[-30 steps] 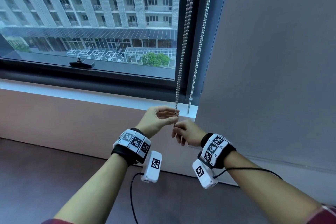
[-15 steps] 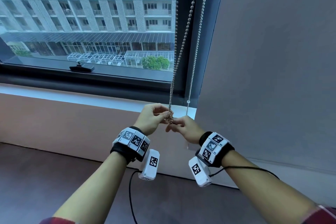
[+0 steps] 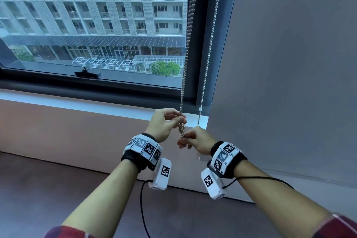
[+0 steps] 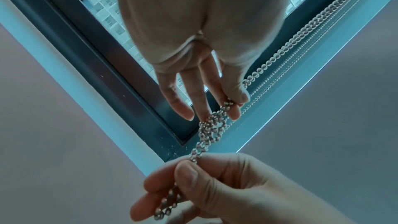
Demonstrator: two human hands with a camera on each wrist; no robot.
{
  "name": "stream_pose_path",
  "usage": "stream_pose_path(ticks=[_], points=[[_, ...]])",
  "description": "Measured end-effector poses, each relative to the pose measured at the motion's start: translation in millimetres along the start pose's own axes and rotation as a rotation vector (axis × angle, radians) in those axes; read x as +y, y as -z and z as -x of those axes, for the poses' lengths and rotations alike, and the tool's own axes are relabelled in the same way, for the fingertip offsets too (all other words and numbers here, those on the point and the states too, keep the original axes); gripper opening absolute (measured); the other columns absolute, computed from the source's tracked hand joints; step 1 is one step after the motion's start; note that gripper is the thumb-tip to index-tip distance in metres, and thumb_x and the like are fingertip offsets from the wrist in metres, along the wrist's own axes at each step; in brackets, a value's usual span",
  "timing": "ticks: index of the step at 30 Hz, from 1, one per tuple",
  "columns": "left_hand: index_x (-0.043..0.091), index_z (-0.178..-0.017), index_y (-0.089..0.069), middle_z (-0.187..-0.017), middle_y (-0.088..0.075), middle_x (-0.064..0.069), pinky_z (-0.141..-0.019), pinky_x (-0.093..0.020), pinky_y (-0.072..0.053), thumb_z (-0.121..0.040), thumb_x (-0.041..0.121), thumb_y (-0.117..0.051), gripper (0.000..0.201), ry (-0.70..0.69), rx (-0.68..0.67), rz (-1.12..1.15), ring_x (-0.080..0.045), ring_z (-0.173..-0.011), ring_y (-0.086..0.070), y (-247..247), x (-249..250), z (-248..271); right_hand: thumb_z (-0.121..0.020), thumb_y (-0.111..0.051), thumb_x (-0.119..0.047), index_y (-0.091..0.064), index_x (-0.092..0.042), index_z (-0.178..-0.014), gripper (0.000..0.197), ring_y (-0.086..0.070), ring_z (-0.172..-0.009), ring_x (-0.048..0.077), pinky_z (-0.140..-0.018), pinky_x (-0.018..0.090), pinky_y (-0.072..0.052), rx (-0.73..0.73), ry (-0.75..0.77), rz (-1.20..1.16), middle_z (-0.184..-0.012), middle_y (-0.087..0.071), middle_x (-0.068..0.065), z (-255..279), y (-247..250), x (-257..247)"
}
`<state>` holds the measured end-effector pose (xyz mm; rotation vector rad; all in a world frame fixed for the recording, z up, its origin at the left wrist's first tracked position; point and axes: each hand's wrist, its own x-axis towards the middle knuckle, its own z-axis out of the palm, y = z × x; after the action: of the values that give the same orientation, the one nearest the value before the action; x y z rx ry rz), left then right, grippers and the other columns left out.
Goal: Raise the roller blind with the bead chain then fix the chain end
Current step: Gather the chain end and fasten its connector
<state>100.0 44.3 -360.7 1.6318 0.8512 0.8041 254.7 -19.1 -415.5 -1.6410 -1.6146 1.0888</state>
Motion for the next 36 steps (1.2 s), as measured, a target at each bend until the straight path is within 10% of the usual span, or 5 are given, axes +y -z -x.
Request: stream_pose_path(ticks=[25, 36], points=[[0.01, -0.076, -0.068, -0.077, -0.075, -0.01, -0.071, -0.036, -0.055, -0.078, 0.014, -0.075, 0.008, 0.0, 0.042, -0.039, -0.018, -0.072, -0.072, -7.2, 1.7, -1.2, -0.092, -0.062, -0.014, -0.075, -0.003, -0.093, 0.017, -0.067, -0.07, 0.016, -0.079, 0.036, -0.059, -0.037, -0.007, 0.007, -0.087, -0.078, 0.007, 3.1, 3.0, 3.4], [0.003, -0.078, -0.066, -0.076, -0.073, -0.012, -0.072, -0.044, -0.056, -0.082, 0.012, -0.071, 0.011, 0.01, 0.033, -0.01, -0.03, -0.075, -0.074, -6.8, 6.9, 2.9, -0.09, -0.058, 0.006, -0.062, 0.006, -0.12, 0.031, -0.067, -0.083, 0.012, -0.073, 0.011, -0.051, -0.234, -0.16, 0.069, -0.115, -0.071, 0.022, 21.6, 22.5, 17.3]])
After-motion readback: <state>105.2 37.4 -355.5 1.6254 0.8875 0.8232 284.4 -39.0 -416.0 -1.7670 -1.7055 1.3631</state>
